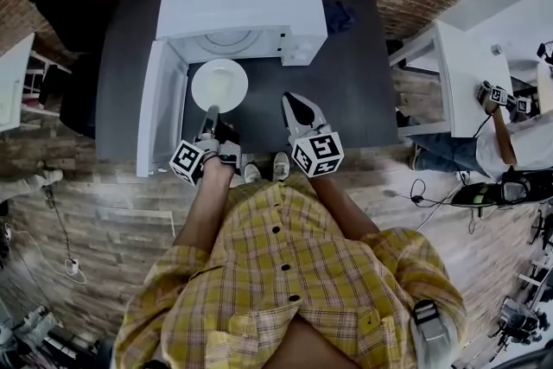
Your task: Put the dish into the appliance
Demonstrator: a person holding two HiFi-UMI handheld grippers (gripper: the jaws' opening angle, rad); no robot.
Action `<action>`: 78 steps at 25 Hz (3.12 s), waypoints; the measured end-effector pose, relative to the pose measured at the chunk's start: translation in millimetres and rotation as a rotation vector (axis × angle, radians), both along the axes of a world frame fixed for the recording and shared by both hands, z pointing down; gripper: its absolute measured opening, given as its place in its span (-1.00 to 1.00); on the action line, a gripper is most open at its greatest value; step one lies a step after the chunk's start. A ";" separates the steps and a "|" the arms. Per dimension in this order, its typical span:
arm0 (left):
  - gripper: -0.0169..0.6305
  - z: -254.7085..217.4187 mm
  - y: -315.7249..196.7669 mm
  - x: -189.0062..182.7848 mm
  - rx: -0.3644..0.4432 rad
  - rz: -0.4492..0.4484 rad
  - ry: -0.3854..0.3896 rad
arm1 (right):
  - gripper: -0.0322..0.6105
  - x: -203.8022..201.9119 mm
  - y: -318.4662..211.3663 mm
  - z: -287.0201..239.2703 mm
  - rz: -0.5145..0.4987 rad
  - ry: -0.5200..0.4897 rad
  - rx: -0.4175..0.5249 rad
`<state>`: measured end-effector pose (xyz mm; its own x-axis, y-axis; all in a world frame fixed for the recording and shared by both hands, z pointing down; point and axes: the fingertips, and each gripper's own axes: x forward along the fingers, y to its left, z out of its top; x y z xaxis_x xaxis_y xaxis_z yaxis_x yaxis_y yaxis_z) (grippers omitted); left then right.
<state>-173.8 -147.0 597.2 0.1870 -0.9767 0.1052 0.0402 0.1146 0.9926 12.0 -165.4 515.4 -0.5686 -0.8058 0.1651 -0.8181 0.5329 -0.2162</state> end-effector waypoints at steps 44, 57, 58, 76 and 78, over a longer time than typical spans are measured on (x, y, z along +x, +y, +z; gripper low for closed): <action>-0.91 86.9 -113.7 2.7 -0.152 -0.059 -0.058 | -0.89 15.8 -42.6 13.9 -0.019 0.022 -0.017; -0.91 96.0 -130.8 3.6 -0.176 -0.074 -0.068 | -0.89 24.8 -46.9 15.2 -0.010 0.025 -0.021; -0.91 96.3 -132.5 3.7 -0.177 -0.075 -0.072 | -0.89 25.2 -47.5 15.4 -0.011 0.025 -0.023; -0.91 107.1 -153.8 6.0 -0.184 -0.095 -0.064 | -0.89 27.2 -54.2 21.3 -0.007 0.036 -0.032; -0.91 107.7 -155.3 6.0 -0.183 -0.098 -0.063 | -0.89 27.0 -54.8 21.3 -0.007 0.036 -0.034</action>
<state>-167.8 -302.3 704.9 0.0794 -0.9536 0.2906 -0.0012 0.2914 0.9566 39.0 -220.2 536.7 -0.5676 -0.7954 0.2127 -0.8218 0.5316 -0.2048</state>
